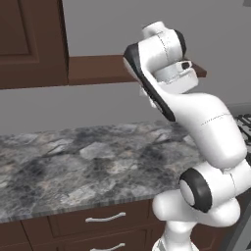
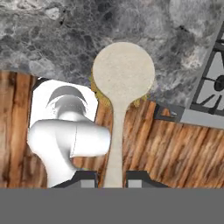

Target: Locate and retrieve the dish brush and sponge from the cabinet. Place them next to the sink.

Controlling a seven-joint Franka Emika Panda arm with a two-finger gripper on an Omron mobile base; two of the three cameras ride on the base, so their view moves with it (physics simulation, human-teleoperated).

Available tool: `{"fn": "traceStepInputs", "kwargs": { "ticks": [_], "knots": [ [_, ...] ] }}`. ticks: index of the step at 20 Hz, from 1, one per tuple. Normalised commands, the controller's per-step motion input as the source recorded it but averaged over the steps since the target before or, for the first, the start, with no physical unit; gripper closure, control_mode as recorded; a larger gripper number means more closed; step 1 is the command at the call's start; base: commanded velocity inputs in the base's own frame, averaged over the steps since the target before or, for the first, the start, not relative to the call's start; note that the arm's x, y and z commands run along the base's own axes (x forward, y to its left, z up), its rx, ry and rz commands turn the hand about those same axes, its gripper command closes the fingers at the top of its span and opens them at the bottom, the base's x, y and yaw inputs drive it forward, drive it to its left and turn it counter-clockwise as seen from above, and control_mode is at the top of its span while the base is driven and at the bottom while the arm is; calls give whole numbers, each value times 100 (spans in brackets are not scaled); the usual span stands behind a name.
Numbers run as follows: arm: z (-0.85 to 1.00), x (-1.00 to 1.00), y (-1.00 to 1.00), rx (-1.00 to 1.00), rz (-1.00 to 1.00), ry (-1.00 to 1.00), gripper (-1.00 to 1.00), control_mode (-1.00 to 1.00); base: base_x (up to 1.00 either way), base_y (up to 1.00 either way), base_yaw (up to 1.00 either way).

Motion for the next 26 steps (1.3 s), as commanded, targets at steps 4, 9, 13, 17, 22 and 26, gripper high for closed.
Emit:
{"fn": "traceStepInputs", "kwargs": {
  "ticks": [4, 9, 13, 17, 22, 26],
  "knots": [
    [-29, -8, -13, 16, 7, -50, 100, -100, 0, 0, 0],
    [-28, -18, -20, 16, 3, -50, 100, -100, 0, 0, 0],
    [-19, -23, -17, 13, 0, -28, 100, -100, 0, 0, 0],
    [-2, -2, 0, 2, 0, -4, 100, -100, 0, 0, 0],
    [0, 0, 0, 0, 0, 0, 100, -100, 0, 0, 0],
    [0, 0, 0, 0, 0, 0, 100, 100, 0, 0, 0]
  ]
}}
